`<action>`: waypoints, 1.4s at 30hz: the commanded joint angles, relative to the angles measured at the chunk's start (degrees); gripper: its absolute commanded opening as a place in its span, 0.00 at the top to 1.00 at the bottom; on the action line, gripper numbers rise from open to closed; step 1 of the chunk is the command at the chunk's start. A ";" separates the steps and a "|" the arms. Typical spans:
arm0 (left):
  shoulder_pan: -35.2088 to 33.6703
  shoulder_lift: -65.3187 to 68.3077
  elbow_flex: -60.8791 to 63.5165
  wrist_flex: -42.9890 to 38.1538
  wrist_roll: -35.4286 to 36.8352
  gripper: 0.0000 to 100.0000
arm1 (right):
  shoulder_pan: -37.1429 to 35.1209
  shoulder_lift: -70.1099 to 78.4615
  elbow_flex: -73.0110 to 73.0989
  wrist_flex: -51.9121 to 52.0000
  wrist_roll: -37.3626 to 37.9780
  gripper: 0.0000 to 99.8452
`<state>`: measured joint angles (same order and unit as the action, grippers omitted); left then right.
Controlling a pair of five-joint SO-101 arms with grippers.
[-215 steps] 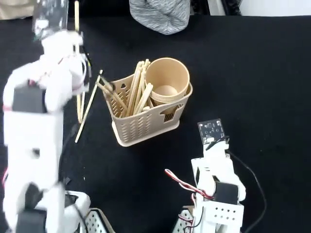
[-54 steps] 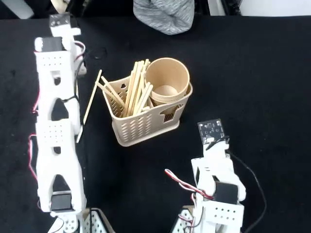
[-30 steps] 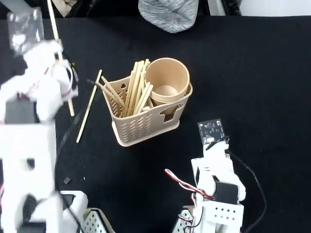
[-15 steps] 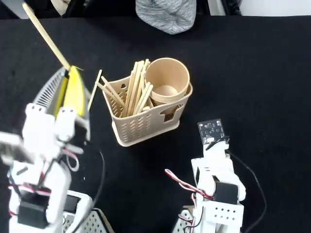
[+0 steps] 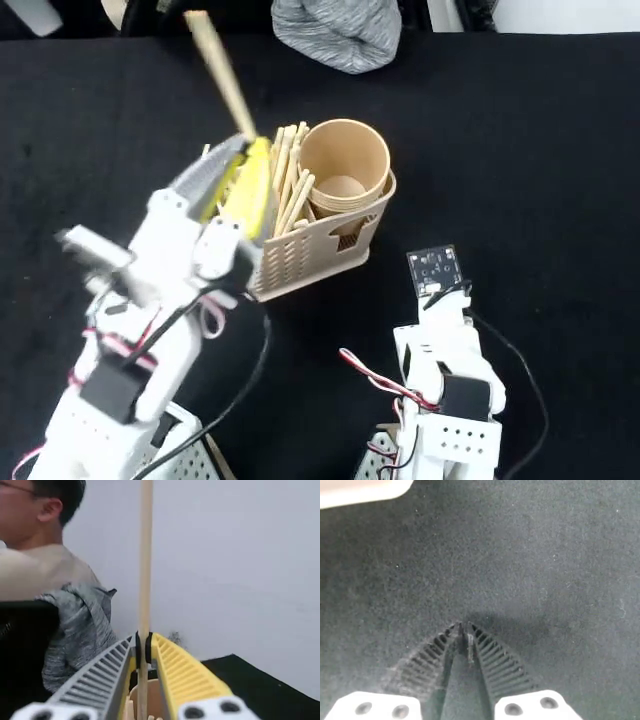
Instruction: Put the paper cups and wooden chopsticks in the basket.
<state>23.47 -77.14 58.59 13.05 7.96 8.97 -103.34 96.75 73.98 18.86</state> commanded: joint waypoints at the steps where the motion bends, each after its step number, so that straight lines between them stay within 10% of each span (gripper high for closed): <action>1: 0.92 7.56 -1.80 -1.49 0.62 0.97 | -0.62 -4.00 -0.22 0.26 0.35 0.99; 11: -5.23 12.66 -1.01 -0.18 0.26 0.97 | -0.62 -4.00 -0.22 0.26 0.35 0.99; 23: -7.96 13.19 -14.73 25.85 5.01 0.80 | -0.62 -4.00 -0.22 0.26 0.35 0.99; 42: -36.97 34.37 -39.16 55.82 -2.02 0.80 | -0.62 -4.00 -0.22 0.26 0.35 0.99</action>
<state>-9.93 -52.00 22.99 68.53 8.92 8.97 -103.34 96.75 73.98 18.86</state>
